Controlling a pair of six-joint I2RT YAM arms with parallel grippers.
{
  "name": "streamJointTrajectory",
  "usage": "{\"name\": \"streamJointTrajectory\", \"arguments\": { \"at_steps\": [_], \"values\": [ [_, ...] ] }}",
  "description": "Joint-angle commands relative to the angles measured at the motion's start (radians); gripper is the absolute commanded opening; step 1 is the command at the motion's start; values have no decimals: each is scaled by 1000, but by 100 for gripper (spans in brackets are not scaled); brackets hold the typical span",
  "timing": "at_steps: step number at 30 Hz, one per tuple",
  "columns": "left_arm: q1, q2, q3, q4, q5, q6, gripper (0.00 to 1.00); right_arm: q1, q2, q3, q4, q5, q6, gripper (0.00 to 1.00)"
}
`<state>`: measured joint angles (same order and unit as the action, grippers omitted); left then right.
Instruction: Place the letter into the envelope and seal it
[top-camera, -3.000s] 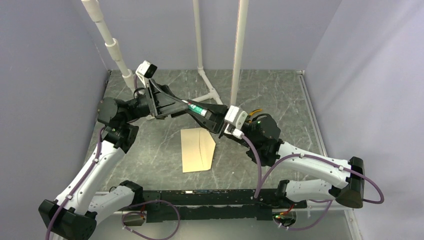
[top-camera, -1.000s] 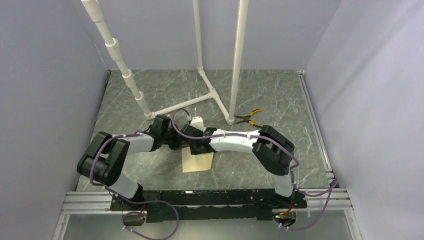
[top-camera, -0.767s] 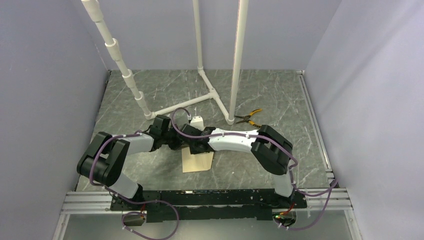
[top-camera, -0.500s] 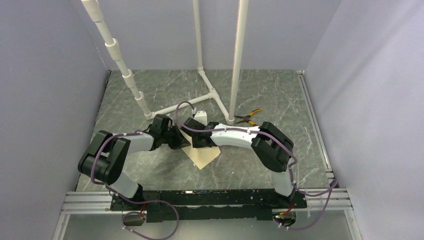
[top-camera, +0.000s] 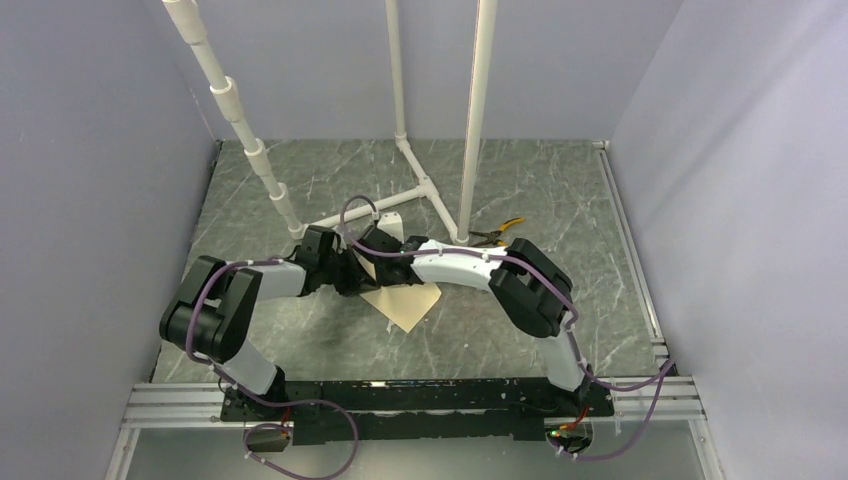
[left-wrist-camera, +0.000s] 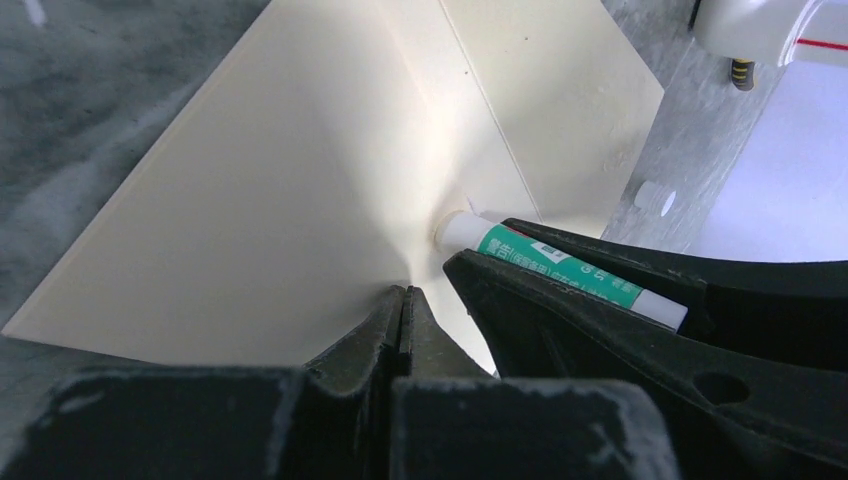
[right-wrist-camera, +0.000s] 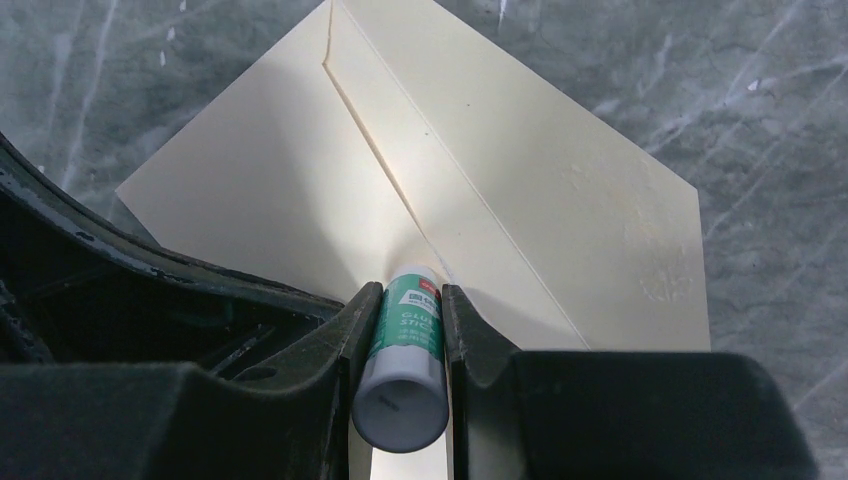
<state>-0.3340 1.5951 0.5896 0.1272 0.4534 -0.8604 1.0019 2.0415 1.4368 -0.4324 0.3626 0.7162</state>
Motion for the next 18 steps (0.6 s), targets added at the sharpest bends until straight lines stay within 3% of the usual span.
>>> {"name": "streamJointTrajectory", "arguments": {
  "at_steps": [1, 18],
  "values": [
    [41, 35, -19, -78, -111, 65, 2, -6, 41, 41, -4, 4, -8, 0],
    [67, 104, -35, -9, -63, 21, 3, 45, -151, -191, -128, -50, 100, 0]
  ]
}}
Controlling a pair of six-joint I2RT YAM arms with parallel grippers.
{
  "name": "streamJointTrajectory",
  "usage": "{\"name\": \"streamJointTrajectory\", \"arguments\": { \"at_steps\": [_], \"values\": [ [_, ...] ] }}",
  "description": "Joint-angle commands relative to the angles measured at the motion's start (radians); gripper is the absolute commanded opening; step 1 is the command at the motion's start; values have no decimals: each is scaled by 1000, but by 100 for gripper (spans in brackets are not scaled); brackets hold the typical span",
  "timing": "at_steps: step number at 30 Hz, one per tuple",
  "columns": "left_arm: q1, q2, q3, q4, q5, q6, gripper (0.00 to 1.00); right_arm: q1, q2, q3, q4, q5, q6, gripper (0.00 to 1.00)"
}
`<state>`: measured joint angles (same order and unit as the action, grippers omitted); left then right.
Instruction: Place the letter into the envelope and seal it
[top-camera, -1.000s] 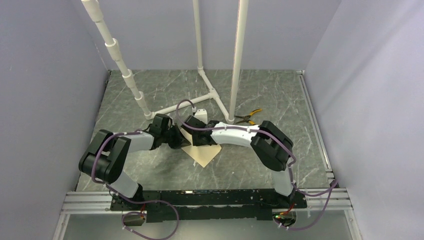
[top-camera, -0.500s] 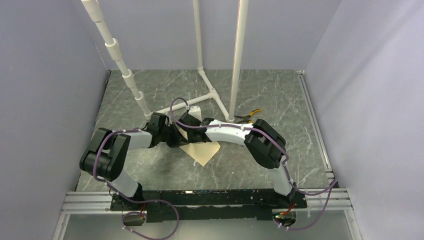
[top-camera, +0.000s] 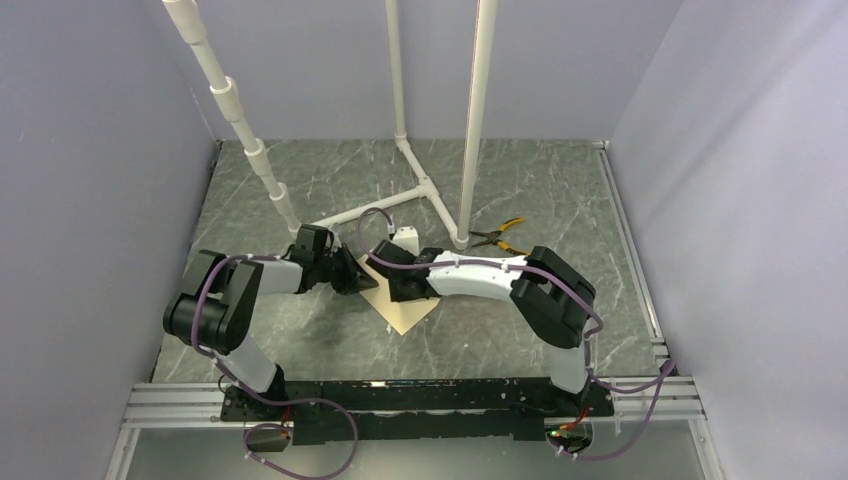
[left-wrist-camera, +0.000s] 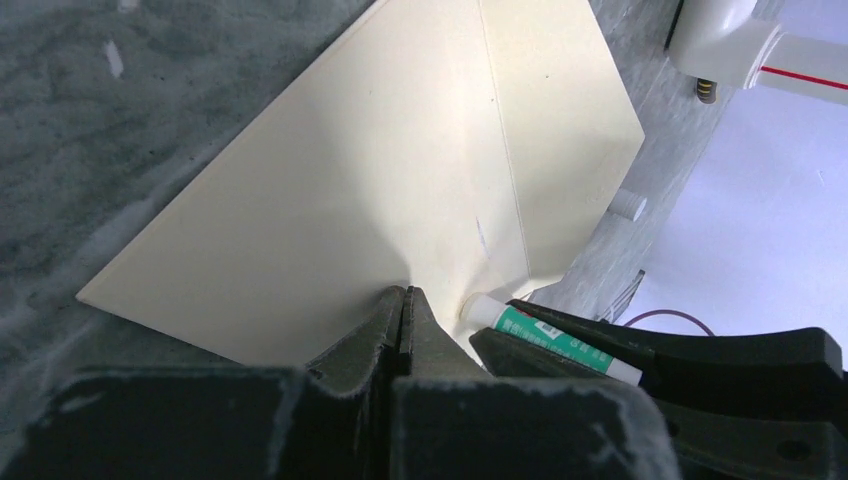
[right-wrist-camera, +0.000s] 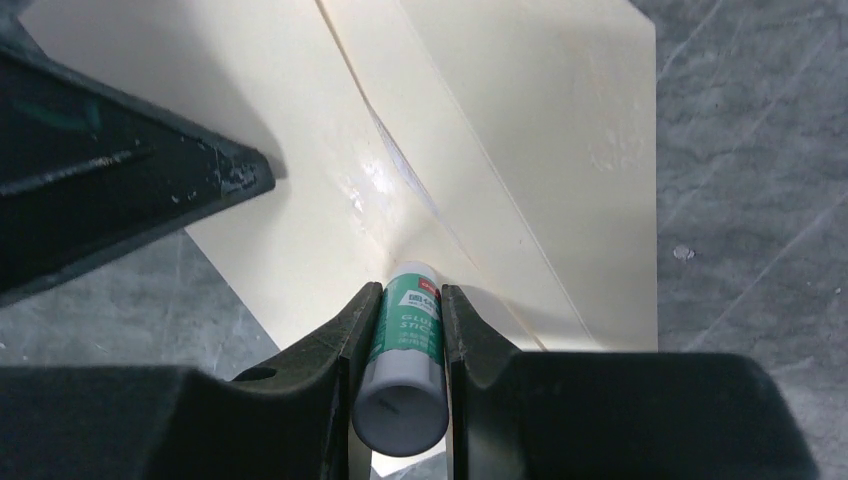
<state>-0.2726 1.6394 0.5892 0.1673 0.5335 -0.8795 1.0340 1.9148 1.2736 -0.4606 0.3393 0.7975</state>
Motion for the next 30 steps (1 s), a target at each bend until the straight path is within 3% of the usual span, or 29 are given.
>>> {"name": "streamJointTrajectory", "arguments": {
  "at_steps": [1, 13, 24, 30],
  "values": [
    [6, 59, -35, -47, -142, 40, 2, 12, -15, -16, -98, -19, 10, 0],
    [7, 59, -28, -70, -145, 68, 3, -29, 192, 257, -89, 24, -73, 0],
    [22, 69, -29, -55, -126, 64, 3, -22, 20, 57, -95, 4, -18, 0],
    [31, 69, -37, -46, -122, 61, 2, -20, 61, 102, -37, -33, -54, 0]
  ]
}}
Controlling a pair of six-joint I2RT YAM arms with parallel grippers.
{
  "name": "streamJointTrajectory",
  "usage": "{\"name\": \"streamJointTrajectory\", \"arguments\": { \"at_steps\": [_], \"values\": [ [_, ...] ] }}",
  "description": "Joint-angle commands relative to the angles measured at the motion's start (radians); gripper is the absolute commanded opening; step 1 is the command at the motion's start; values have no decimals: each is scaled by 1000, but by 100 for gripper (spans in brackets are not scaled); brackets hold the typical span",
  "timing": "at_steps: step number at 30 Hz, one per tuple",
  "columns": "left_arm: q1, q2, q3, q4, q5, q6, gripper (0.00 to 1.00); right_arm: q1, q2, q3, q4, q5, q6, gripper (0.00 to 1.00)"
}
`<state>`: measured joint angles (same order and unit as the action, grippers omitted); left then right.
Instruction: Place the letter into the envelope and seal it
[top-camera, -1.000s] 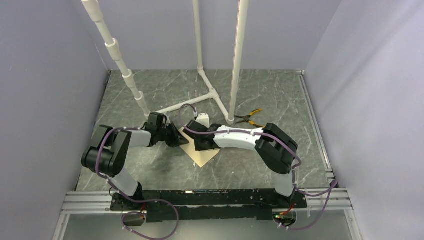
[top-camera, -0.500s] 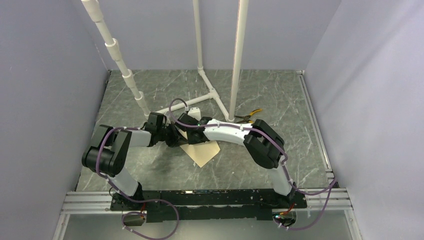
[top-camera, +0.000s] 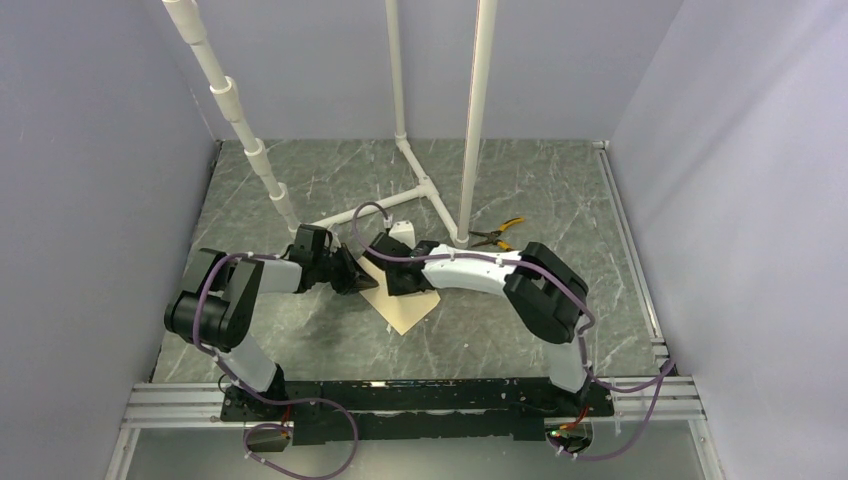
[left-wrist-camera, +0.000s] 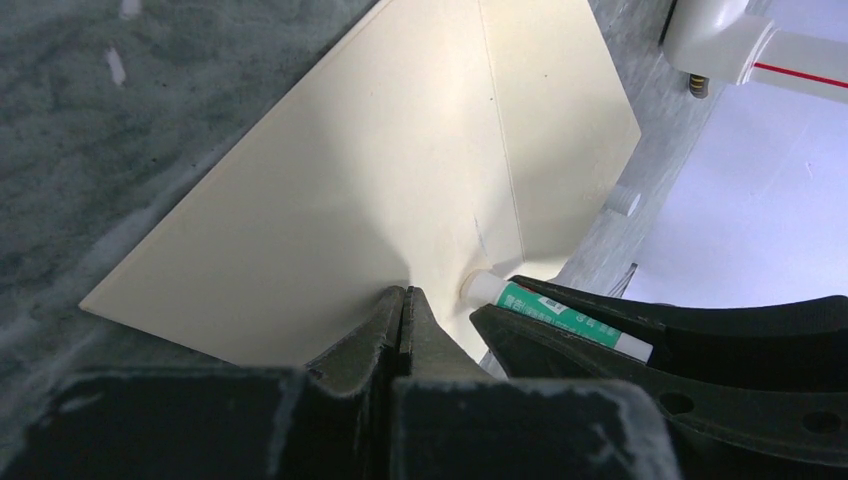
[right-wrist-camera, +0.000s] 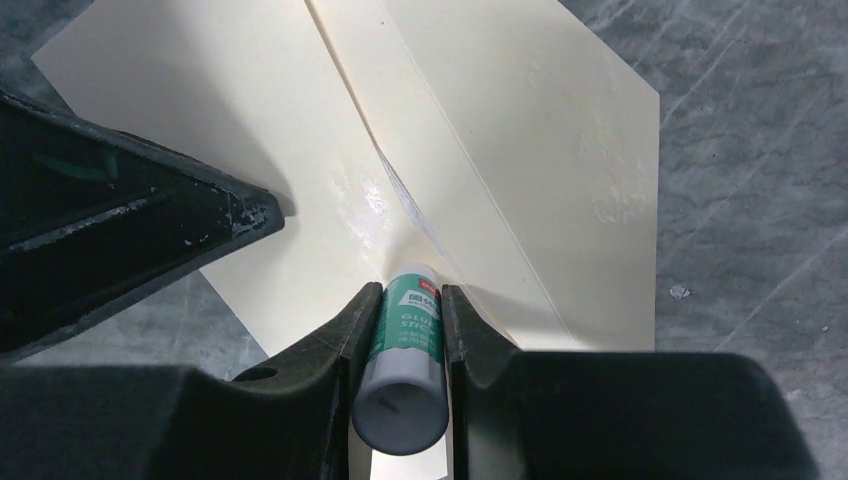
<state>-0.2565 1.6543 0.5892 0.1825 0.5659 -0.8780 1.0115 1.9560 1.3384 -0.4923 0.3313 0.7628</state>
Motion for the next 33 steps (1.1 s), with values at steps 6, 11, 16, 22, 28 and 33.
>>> {"name": "streamJointTrajectory", "arguments": {
  "at_steps": [6, 11, 16, 22, 28, 33],
  "values": [
    [25, 72, -43, -40, -128, 69, 2, -17, 150, 181, 23, 8, -33, 0],
    [38, 93, -59, -13, -102, 56, 2, -19, 155, 196, 36, 36, -22, 0],
    [49, 100, -65, 5, -88, 43, 3, -7, 58, 80, 24, 15, 0, 0],
    [54, 97, -67, 6, -90, 42, 2, 20, -68, -37, -5, -23, 32, 0],
    [54, 106, -66, 15, -80, 39, 2, 16, -36, 2, 10, -7, -1, 0],
    [55, 105, -61, 3, -81, 44, 2, 3, 90, 145, 23, 44, -41, 0]
  ]
}}
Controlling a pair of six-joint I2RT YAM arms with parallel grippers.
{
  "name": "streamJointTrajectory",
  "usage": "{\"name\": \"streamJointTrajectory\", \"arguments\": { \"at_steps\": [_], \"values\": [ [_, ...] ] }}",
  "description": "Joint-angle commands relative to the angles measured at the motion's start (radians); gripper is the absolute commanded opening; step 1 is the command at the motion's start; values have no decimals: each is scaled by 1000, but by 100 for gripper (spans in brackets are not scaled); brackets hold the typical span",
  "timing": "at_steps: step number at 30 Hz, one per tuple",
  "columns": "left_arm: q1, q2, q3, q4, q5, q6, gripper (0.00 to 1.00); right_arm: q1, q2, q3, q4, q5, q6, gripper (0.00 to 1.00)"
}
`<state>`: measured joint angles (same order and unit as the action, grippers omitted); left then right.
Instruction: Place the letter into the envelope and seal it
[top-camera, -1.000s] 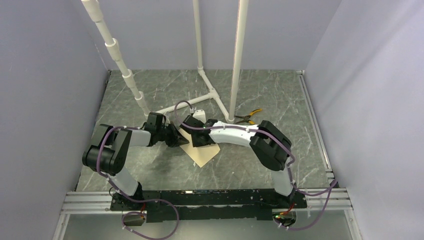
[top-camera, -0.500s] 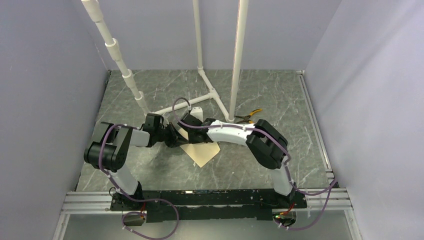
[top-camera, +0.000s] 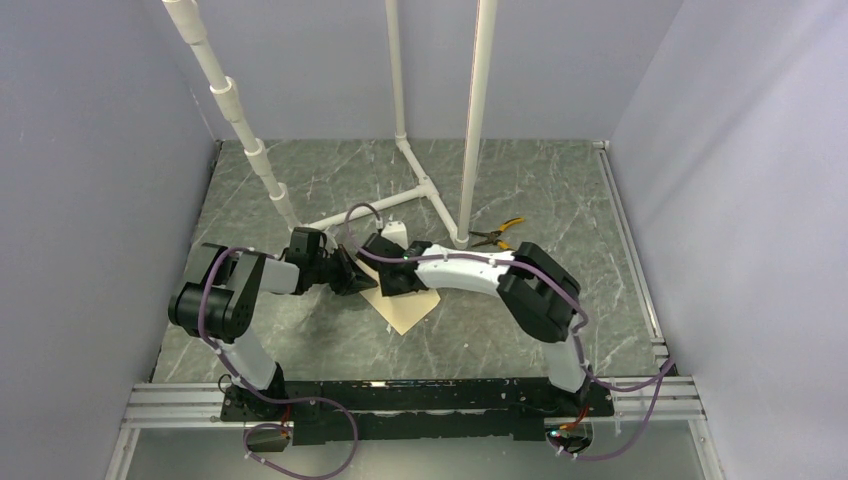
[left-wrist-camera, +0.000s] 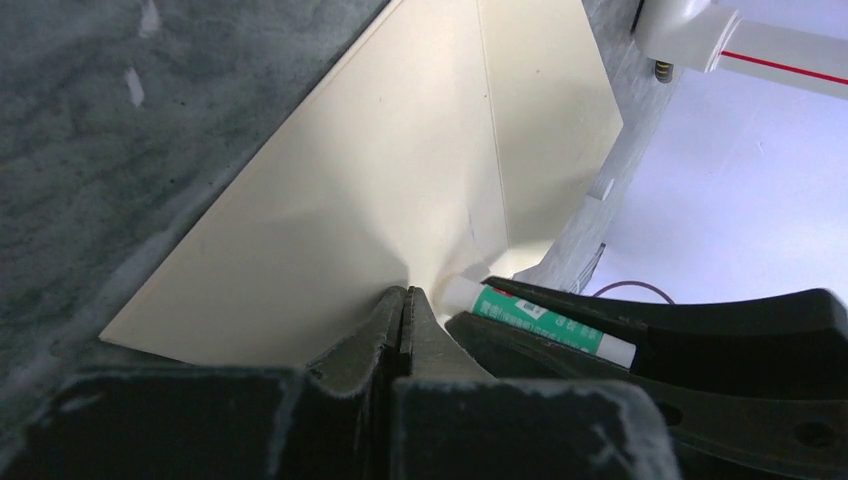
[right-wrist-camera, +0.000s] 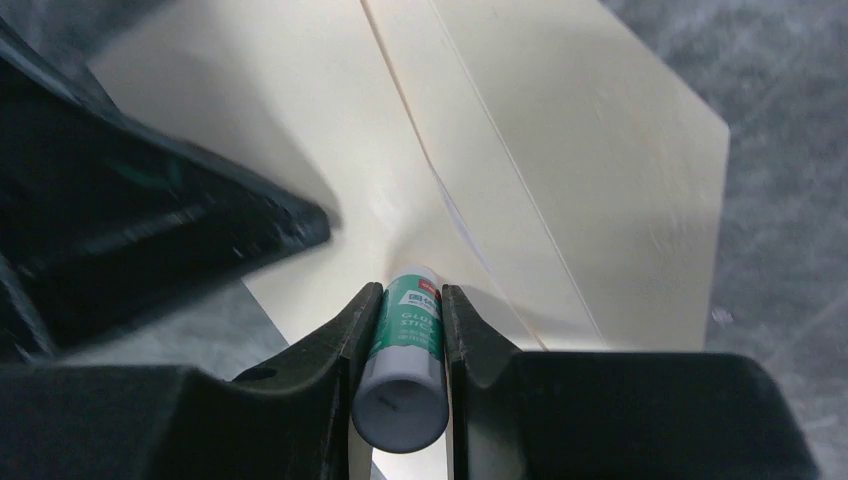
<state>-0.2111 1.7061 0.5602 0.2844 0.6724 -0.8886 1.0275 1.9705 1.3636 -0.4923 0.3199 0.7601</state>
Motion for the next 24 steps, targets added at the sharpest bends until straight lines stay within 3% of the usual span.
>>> {"name": "streamJointTrajectory", "arguments": {
  "at_steps": [1, 8, 24],
  "values": [
    [10, 52, -29, -103, -188, 60, 2, -15, 99, 158, 17, 77, -44, 0],
    [11, 38, -20, -128, -188, 71, 3, -24, 134, 216, 13, 134, -67, 0],
    [15, 40, -20, -122, -180, 59, 3, -13, -48, -44, -6, -11, 4, 0]
  ]
}}
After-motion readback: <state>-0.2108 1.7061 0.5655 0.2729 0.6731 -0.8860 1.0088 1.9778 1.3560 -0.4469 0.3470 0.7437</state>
